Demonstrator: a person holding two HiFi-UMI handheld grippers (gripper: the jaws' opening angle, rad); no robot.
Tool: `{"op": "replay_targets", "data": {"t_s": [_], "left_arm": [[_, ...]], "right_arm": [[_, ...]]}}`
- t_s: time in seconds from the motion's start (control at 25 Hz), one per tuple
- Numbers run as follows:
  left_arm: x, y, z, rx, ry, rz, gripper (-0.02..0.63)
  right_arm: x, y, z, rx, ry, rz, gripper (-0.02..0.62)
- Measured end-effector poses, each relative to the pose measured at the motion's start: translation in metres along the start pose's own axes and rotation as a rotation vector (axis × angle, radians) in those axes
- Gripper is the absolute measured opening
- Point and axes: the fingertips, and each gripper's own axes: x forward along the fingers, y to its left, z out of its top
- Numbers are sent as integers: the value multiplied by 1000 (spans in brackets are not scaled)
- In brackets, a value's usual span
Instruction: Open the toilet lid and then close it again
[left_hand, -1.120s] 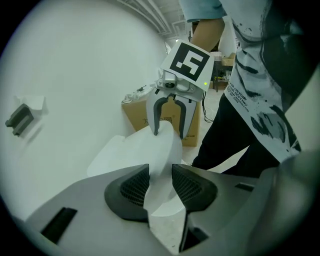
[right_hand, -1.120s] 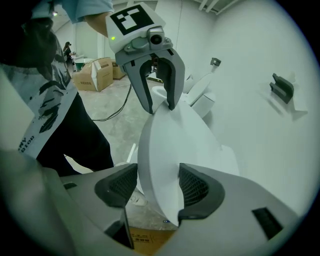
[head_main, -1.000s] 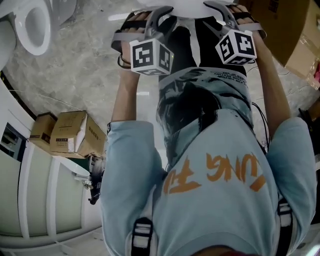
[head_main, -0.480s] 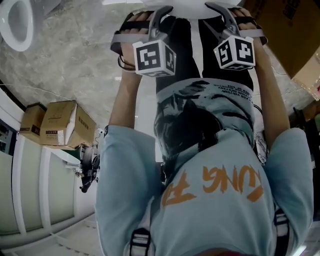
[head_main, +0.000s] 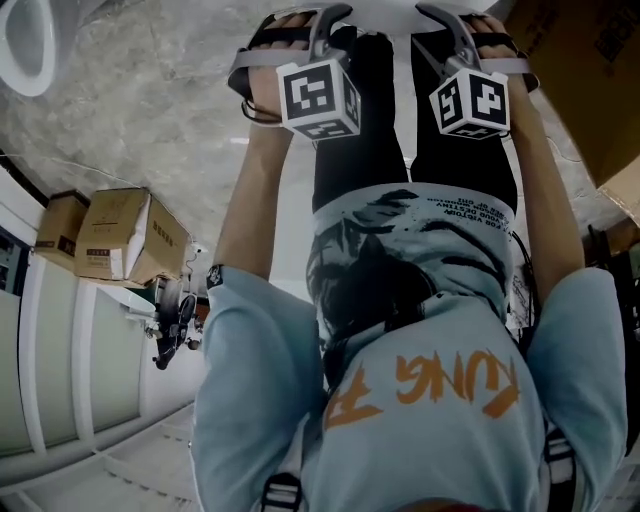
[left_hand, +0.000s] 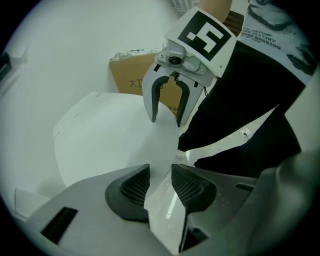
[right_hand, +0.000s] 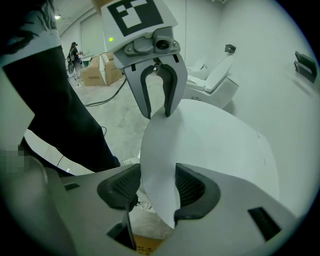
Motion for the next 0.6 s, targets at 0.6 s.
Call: {"op": "replay_targets", "data": {"t_s": [0.6], "left_arm": [[33,-10,-21,-98,33,-104,141]], "right_arm": [[33,15,-8,-6,46,37,233]]}}
